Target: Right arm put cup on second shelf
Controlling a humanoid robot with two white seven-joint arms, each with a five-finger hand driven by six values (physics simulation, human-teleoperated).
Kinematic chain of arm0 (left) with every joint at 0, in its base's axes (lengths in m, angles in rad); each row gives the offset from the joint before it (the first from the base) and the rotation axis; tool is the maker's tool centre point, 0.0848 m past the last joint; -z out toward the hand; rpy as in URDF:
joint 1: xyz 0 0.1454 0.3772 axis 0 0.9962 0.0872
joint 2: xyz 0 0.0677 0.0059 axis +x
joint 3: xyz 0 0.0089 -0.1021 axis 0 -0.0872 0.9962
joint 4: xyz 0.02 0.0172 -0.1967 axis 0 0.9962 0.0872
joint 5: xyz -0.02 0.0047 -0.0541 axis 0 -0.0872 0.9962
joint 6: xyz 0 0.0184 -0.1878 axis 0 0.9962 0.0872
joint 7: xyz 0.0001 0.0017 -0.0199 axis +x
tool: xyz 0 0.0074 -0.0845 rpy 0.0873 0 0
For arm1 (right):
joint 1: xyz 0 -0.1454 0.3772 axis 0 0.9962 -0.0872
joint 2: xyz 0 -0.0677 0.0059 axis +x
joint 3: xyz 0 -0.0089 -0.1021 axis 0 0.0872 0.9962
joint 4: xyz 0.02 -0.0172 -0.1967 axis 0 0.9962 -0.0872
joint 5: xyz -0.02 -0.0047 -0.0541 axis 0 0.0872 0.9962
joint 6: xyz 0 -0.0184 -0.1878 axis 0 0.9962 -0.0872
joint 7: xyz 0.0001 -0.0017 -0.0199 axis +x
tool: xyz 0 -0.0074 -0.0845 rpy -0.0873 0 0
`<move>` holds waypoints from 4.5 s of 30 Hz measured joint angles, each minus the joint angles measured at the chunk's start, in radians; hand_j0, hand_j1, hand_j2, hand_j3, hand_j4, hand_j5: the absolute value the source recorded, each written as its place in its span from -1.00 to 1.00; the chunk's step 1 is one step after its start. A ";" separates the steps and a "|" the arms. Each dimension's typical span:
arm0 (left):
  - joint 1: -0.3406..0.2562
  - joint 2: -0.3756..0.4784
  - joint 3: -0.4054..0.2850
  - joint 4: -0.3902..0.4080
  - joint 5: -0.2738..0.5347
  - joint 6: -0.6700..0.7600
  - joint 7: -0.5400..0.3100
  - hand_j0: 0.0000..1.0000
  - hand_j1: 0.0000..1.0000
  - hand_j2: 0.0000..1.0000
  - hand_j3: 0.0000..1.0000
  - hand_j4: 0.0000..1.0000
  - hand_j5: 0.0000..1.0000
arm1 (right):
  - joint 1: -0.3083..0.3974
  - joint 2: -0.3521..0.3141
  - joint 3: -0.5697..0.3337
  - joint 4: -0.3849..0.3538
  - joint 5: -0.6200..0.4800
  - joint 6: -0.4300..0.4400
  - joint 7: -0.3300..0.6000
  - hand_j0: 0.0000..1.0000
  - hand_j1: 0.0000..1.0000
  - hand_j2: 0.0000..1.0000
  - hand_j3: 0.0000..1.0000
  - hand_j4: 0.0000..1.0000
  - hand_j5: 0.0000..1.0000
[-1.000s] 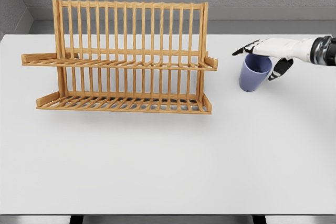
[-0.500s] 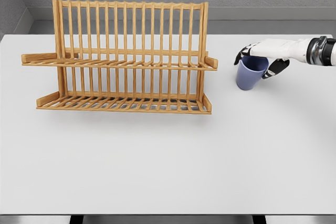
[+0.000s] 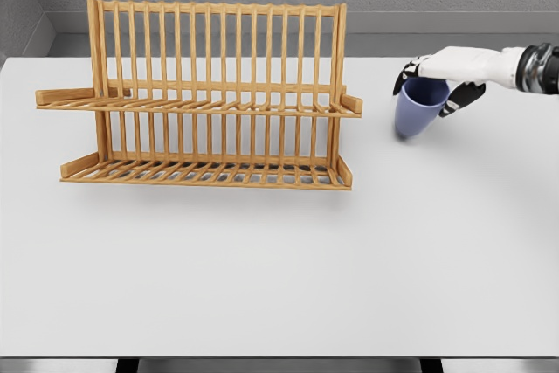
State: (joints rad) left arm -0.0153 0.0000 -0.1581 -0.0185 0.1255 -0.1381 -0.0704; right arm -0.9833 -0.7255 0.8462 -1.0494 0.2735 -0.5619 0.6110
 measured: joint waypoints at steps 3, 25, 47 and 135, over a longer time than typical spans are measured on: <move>0.000 0.000 0.000 0.000 0.000 0.000 0.000 1.00 1.00 1.00 1.00 1.00 1.00 | -0.011 -0.001 -0.006 -0.001 0.000 -0.003 0.000 0.28 0.28 0.28 0.28 0.28 0.28; 0.000 0.000 0.000 0.000 0.000 0.000 0.000 1.00 1.00 1.00 1.00 1.00 1.00 | -0.031 -0.030 -0.154 -0.059 0.006 -0.014 0.000 0.29 0.29 0.29 0.29 0.29 0.29; 0.000 0.000 0.000 0.000 0.000 0.000 0.000 1.00 1.00 1.00 1.00 1.00 1.00 | 0.020 -0.130 -0.224 -0.345 0.000 -0.020 0.001 0.31 0.31 0.31 0.31 0.31 0.31; 0.000 0.000 0.000 0.000 0.000 0.000 0.000 1.00 1.00 1.00 1.00 1.00 1.00 | 0.071 -0.033 -0.275 -0.697 0.003 0.084 0.000 1.00 1.00 1.00 1.00 1.00 1.00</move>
State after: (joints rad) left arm -0.0153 0.0000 -0.1581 -0.0186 0.1255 -0.1381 -0.0704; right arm -0.9127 -0.7581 0.5711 -1.7467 0.2764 -0.4775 0.6114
